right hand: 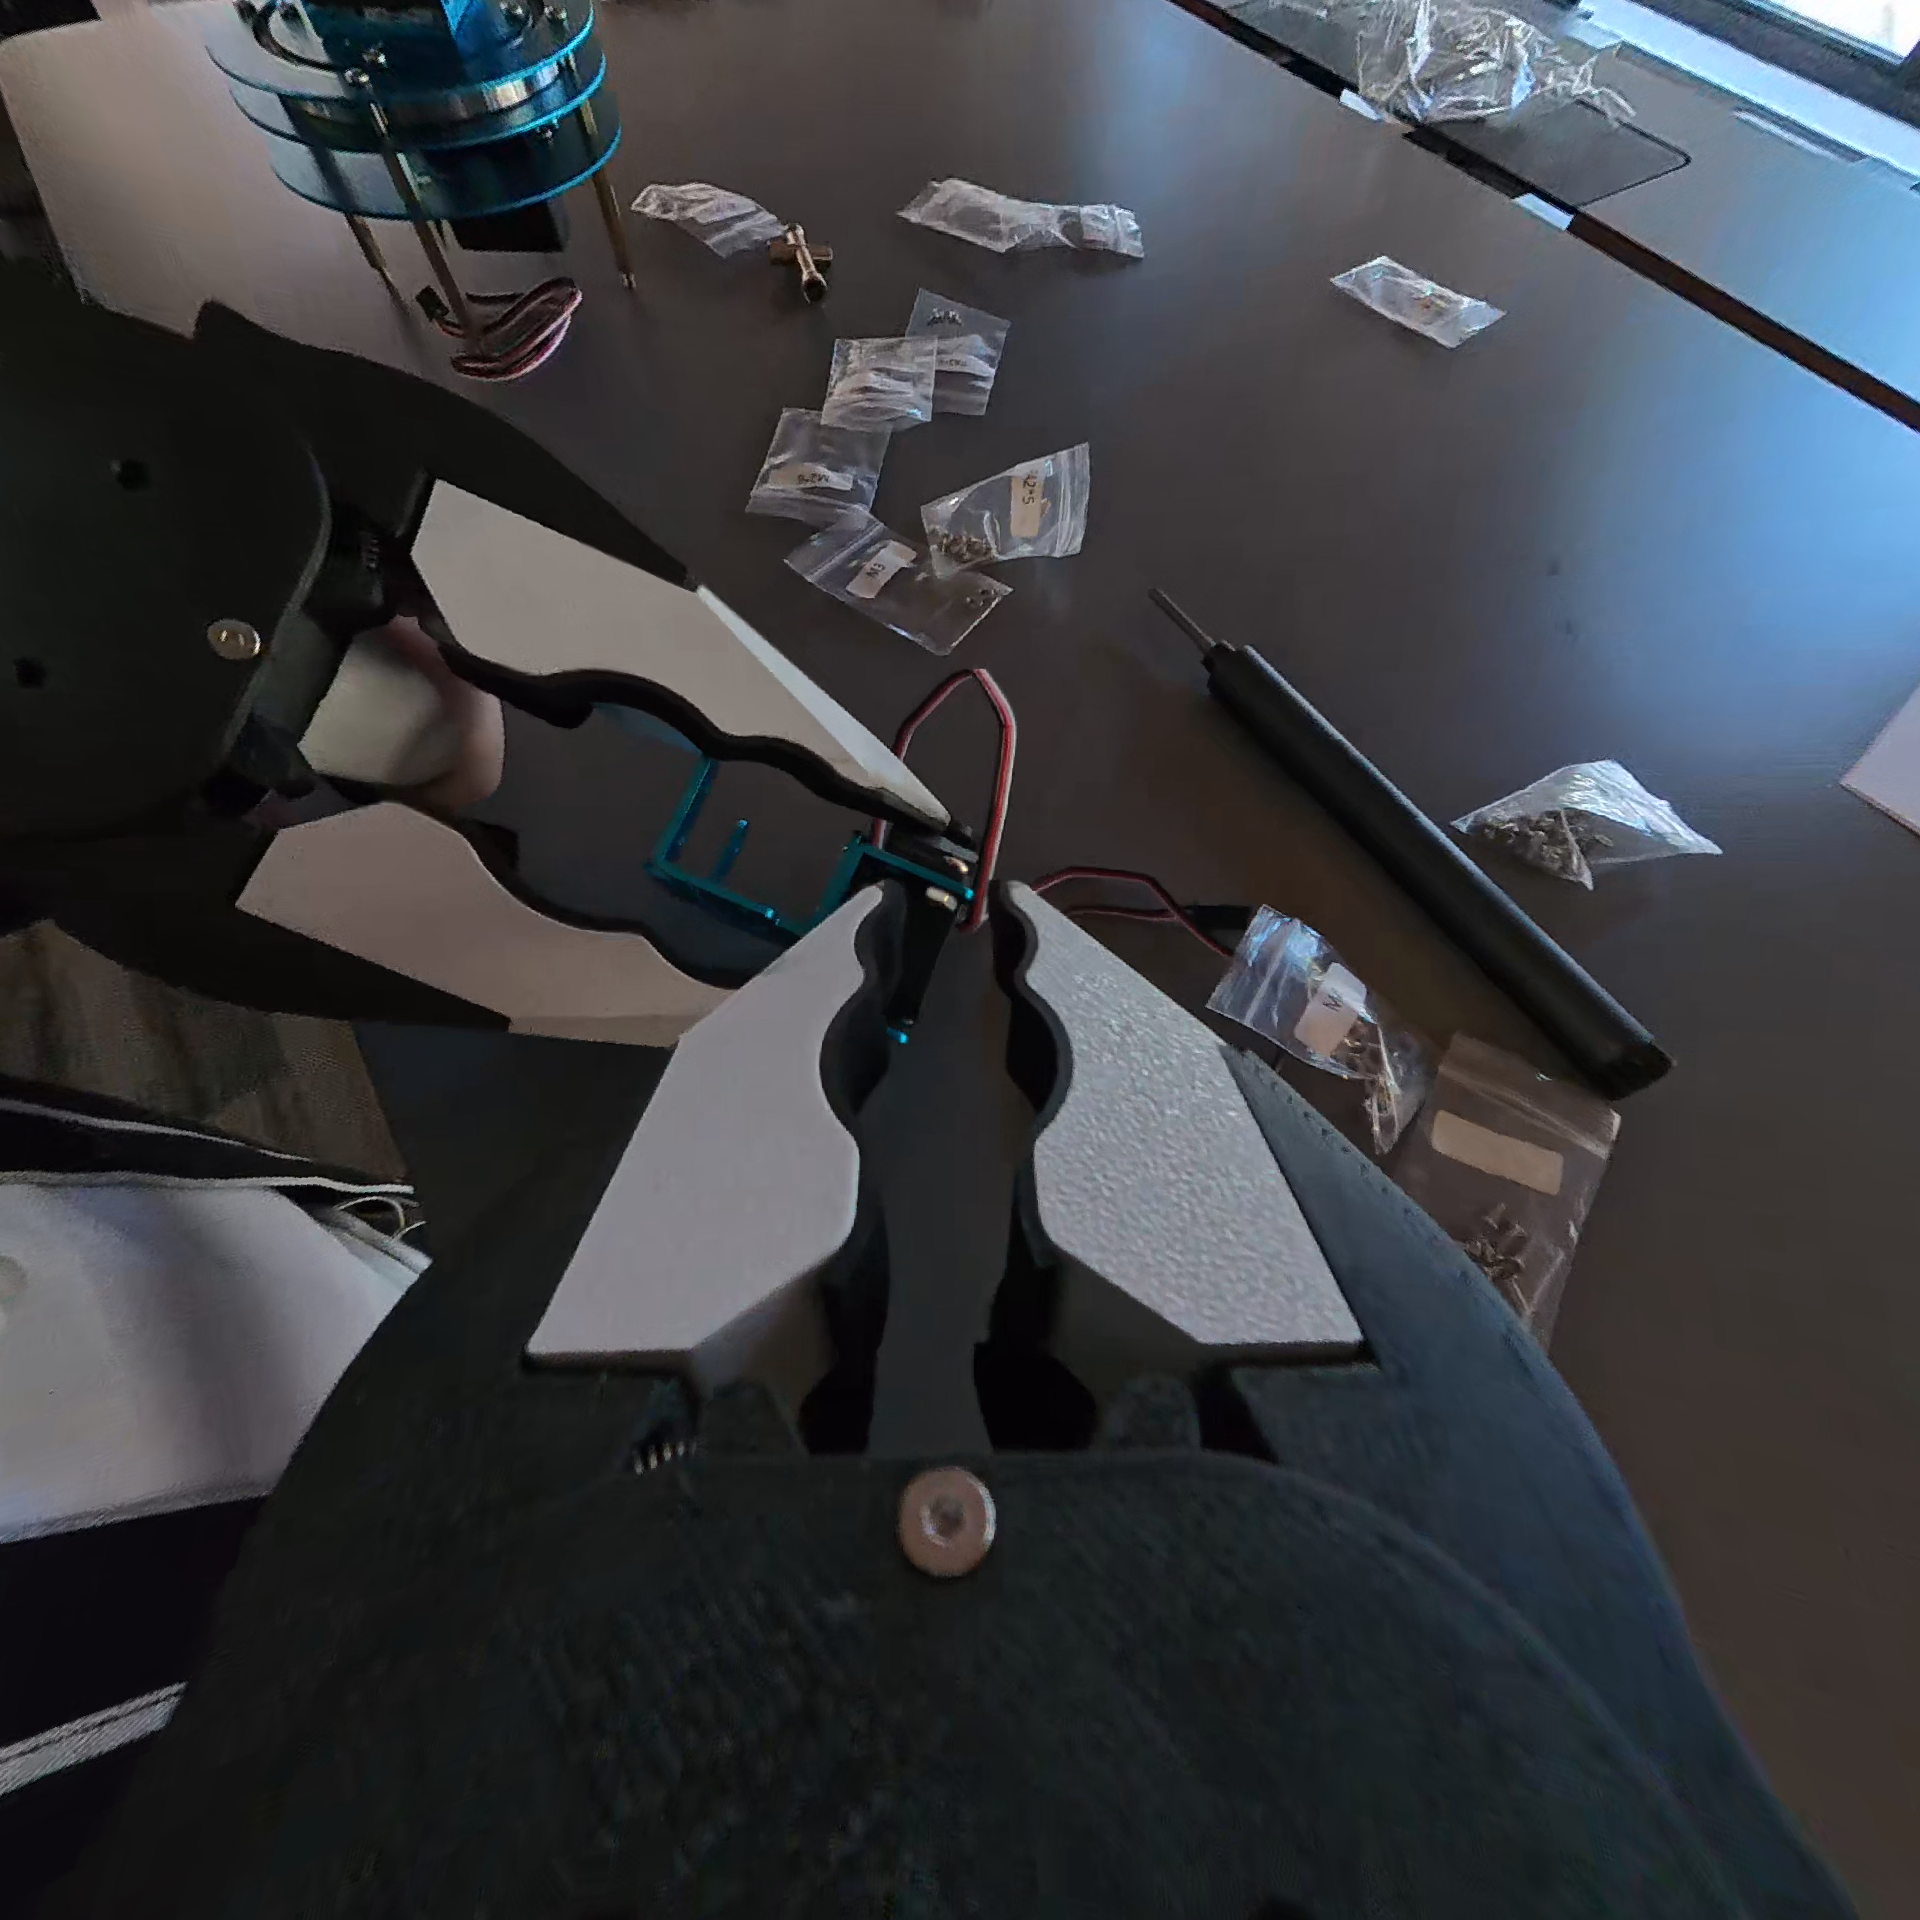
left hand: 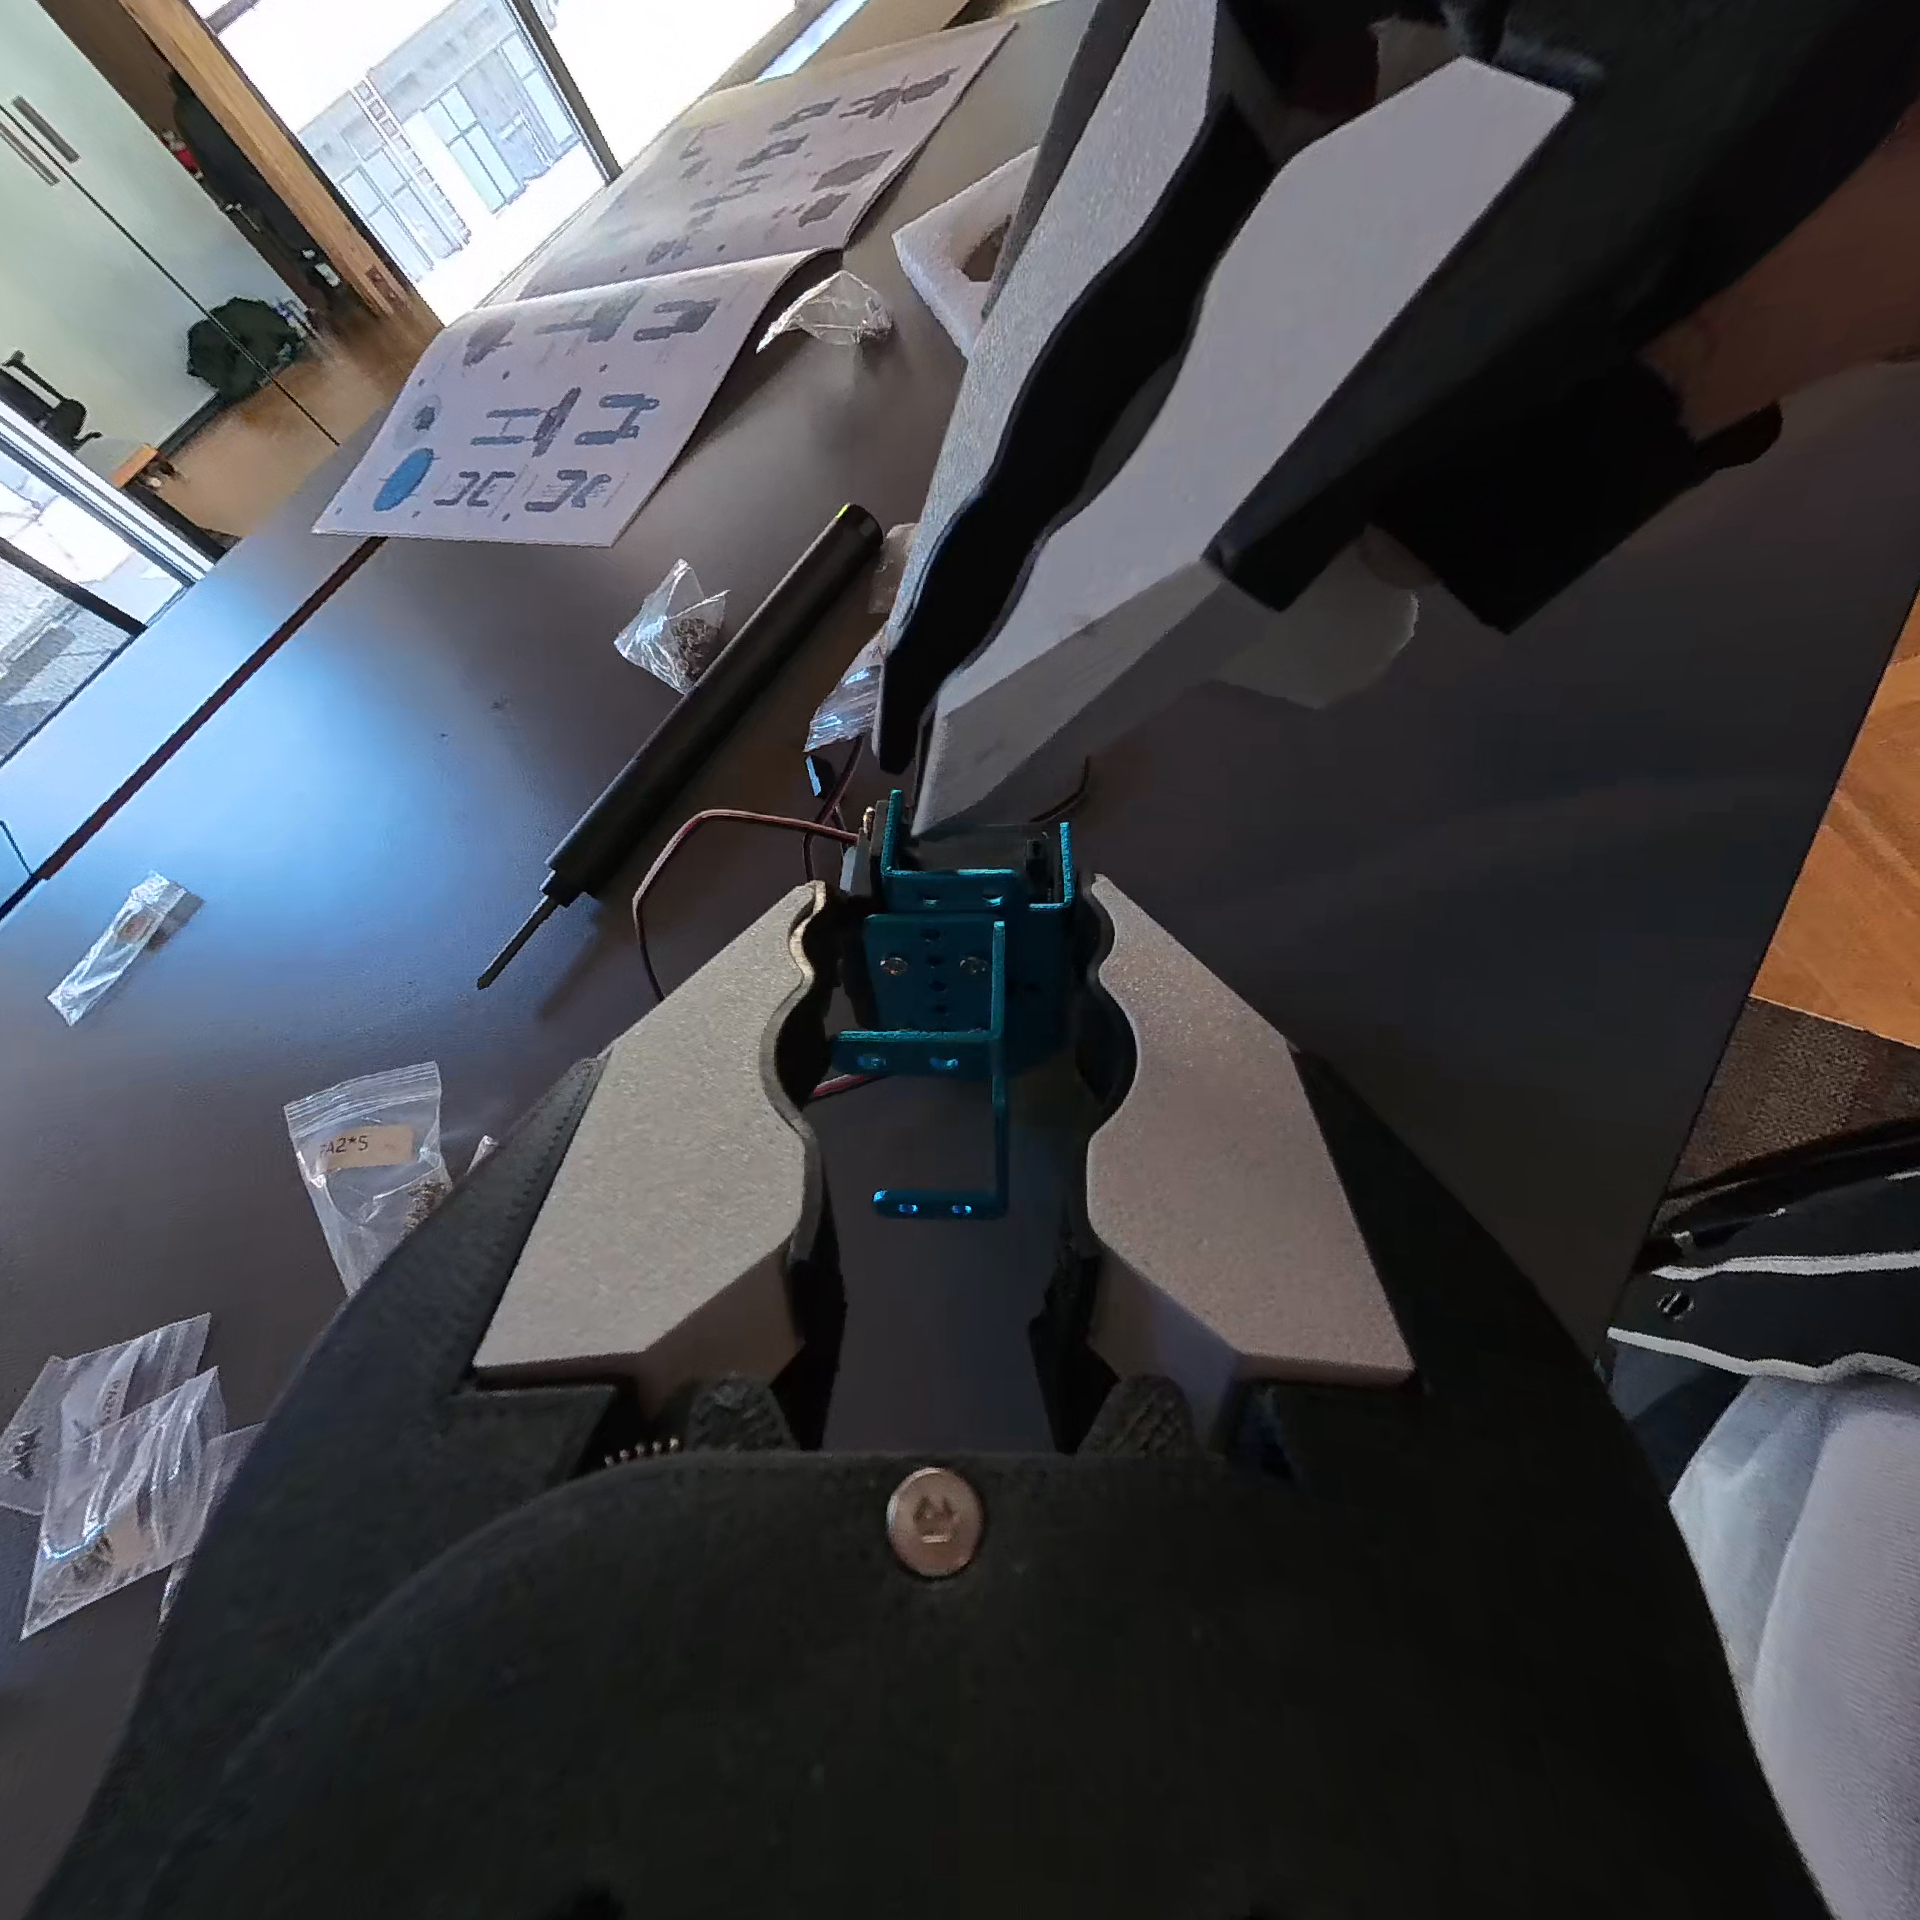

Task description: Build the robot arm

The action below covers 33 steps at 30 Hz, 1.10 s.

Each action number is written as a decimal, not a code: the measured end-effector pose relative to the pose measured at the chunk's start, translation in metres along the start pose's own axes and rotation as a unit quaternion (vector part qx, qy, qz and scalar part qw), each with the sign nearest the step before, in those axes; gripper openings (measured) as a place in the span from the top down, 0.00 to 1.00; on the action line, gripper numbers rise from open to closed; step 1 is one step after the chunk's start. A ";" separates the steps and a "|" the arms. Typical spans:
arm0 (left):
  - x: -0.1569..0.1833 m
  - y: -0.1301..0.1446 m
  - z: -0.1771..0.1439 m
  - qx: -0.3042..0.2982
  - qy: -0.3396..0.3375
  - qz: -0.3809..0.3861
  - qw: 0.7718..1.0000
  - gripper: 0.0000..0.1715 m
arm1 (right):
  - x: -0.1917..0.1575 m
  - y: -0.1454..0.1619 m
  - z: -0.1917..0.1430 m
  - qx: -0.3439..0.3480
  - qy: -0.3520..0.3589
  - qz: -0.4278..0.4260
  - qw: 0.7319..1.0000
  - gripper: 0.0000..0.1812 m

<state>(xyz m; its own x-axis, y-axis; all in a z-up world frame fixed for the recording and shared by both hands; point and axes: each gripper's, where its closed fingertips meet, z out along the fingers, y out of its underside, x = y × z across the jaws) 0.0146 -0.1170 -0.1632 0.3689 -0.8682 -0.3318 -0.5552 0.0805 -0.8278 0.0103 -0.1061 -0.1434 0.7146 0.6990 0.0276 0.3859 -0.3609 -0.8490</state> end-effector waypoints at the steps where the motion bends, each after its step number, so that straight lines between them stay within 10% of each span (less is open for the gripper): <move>1: 0.000 0.000 0.000 0.000 -0.001 0.001 1.000 0.75 | -0.001 0.000 0.000 -0.003 -0.004 0.003 1.000 0.92; 33: 0.010 -0.011 0.001 0.032 0.013 0.059 0.998 0.68 | -0.001 0.005 0.003 -0.023 -0.028 0.017 0.999 0.95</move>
<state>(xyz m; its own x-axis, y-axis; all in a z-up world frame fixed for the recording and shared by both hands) 0.0255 -0.1256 -0.1577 0.2849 -0.8628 -0.4176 -0.5447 0.2128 -0.8112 0.0094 -0.1068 -0.1490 0.6951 0.7183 -0.0317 0.3891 -0.4129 -0.8235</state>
